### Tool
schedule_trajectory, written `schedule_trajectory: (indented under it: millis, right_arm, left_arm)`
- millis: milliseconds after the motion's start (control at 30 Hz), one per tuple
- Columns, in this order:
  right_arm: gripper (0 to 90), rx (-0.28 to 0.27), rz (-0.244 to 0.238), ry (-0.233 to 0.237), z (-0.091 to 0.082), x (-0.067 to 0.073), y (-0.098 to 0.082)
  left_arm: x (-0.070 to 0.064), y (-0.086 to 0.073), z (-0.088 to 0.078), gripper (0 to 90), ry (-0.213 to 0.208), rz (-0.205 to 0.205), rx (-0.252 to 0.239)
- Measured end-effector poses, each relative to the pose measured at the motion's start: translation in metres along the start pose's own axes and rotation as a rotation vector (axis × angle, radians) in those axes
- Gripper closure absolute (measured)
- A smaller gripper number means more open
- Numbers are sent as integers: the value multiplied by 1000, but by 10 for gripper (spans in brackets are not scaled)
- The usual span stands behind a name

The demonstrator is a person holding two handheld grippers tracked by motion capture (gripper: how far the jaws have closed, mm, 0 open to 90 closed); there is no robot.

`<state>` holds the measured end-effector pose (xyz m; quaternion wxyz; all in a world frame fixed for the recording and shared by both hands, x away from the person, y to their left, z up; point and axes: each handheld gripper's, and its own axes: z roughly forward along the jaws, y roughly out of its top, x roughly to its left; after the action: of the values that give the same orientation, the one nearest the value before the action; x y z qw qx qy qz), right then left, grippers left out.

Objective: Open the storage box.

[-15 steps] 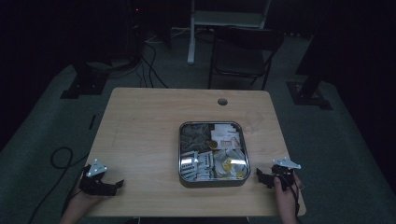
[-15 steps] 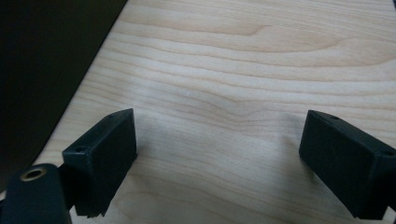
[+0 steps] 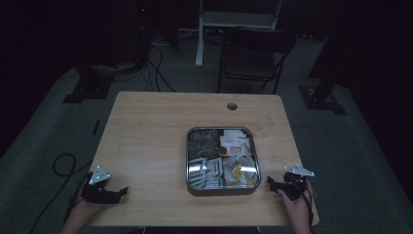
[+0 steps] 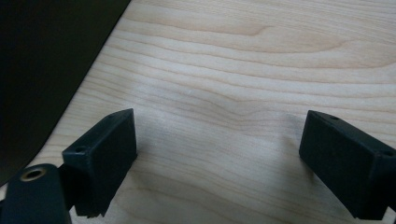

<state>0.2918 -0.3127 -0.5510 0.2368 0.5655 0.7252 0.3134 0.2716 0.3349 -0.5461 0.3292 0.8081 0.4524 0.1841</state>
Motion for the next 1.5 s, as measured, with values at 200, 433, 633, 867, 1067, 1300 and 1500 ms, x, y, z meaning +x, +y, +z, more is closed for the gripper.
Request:
schedule_trajectory:
  millis: [200, 433, 633, 867, 1067, 1300, 1500]
  right_arm:
    - [107, 0, 1, 0, 0, 0, 0]
    - [107, 0, 0, 0, 0, 0, 0]
    - [107, 1, 0, 0, 0, 0, 0]
    - [107, 1, 0, 0, 0, 0, 0]
    - [107, 0, 1, 1, 0, 0, 0]
    - [107, 1, 0, 0, 0, 0, 0]
    - [107, 1, 0, 0, 0, 0, 0]
  left_arm:
    - [-1, 2, 0, 42, 6, -4, 3]
    - [-9, 12, 2, 41, -27, 13, 2]
    - [-18, 27, 7, 41, -58, 40, 3]
    - [-30, 45, 12, 40, -94, 78, 0]
    - [-42, 60, 16, 41, -125, 104, -18]
    - [-55, 81, 21, 41, -162, 146, -28]
    - [-63, 91, 25, 41, -178, 168, -29]
